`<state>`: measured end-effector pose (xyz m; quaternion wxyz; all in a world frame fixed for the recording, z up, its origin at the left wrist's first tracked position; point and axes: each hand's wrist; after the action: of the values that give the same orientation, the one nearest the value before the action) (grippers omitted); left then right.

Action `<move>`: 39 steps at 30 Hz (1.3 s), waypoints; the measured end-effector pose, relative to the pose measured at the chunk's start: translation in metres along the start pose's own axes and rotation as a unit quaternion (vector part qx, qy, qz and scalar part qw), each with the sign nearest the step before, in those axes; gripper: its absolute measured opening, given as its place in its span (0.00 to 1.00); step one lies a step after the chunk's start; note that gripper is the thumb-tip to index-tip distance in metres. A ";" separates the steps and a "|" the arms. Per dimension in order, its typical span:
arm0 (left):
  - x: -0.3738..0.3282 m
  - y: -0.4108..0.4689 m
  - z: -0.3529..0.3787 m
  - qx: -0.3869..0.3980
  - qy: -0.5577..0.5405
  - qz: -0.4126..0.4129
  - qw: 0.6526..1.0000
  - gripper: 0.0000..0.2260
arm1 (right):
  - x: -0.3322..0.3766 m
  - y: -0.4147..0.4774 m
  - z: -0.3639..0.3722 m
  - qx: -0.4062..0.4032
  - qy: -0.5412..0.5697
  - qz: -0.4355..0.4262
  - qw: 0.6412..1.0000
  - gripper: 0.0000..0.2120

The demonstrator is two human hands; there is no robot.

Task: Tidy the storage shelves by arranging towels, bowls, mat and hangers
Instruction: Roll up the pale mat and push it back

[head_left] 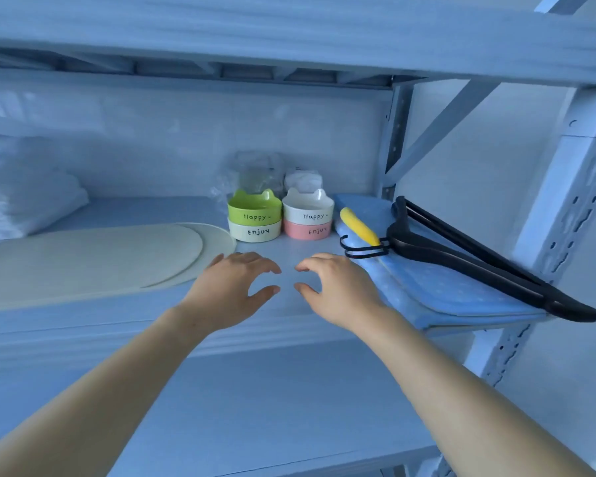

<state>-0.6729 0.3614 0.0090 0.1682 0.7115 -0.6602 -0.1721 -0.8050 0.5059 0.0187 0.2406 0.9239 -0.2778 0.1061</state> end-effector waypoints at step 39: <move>0.358 -0.287 -0.148 0.075 0.065 -0.306 0.947 0.16 | 0.403 0.168 0.252 0.202 0.009 -0.248 0.947 0.28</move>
<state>-0.3255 0.0267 -0.0021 0.0958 0.8996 -0.4093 -0.1184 -0.5528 0.0698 -0.0009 0.0702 0.9919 -0.0105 0.1055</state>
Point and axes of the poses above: each hand's wrist, its own y-axis towards the middle knuckle, its own z-axis out of the palm, x = y × z, and after that the axes turned 13 degrees about z, right-handed
